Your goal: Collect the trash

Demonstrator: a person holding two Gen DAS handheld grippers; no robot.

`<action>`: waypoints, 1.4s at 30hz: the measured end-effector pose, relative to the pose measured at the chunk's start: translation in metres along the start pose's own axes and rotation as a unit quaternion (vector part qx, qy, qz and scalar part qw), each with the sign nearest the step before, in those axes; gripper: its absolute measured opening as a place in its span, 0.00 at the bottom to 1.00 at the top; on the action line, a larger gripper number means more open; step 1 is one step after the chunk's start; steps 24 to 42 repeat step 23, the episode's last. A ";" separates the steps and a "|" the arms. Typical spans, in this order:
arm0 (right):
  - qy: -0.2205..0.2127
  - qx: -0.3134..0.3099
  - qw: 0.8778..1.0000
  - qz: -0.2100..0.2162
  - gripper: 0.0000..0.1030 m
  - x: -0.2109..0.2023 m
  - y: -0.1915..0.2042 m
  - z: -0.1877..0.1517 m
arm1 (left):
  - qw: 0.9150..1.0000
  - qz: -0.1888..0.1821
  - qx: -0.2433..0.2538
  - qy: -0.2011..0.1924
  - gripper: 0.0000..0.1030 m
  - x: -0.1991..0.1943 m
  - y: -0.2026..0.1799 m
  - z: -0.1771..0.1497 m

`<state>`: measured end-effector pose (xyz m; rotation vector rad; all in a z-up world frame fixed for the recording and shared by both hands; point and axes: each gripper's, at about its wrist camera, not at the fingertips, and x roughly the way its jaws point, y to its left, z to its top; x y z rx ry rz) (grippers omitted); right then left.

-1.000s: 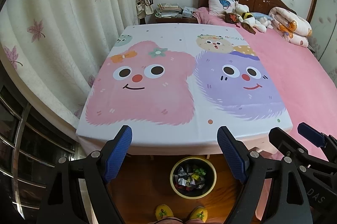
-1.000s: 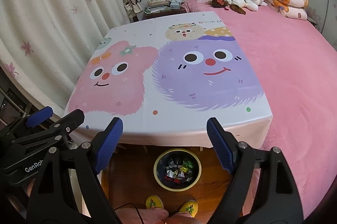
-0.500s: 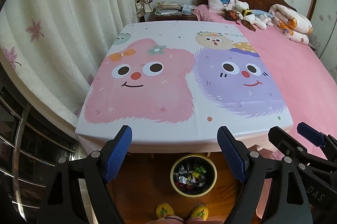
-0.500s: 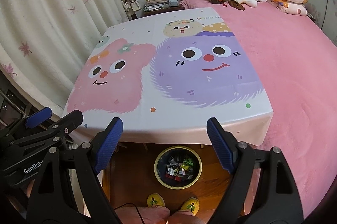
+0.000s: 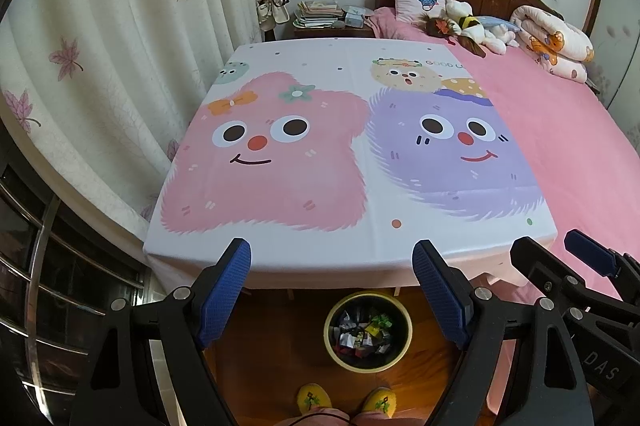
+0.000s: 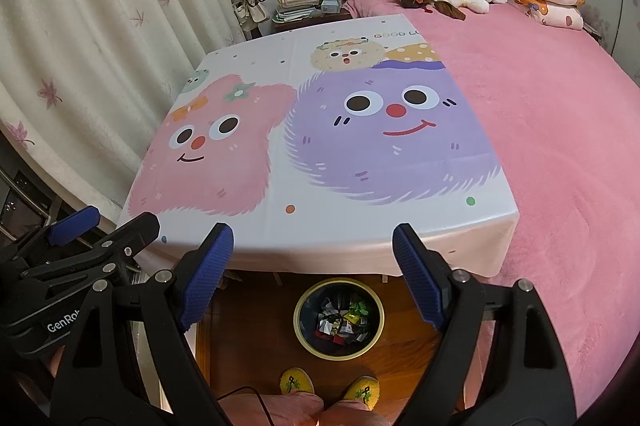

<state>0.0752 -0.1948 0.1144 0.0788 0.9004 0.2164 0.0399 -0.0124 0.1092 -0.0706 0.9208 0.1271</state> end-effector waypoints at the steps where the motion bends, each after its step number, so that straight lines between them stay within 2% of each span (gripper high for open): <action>1: 0.000 0.000 1.000 0.000 0.78 0.000 0.000 0.000 | 1.000 0.000 0.000 0.000 0.83 0.001 0.001 0.000; 42: 0.000 -0.004 1.000 0.004 0.78 0.003 0.006 0.000 | 1.000 -0.001 0.005 0.004 0.83 0.002 0.002 -0.008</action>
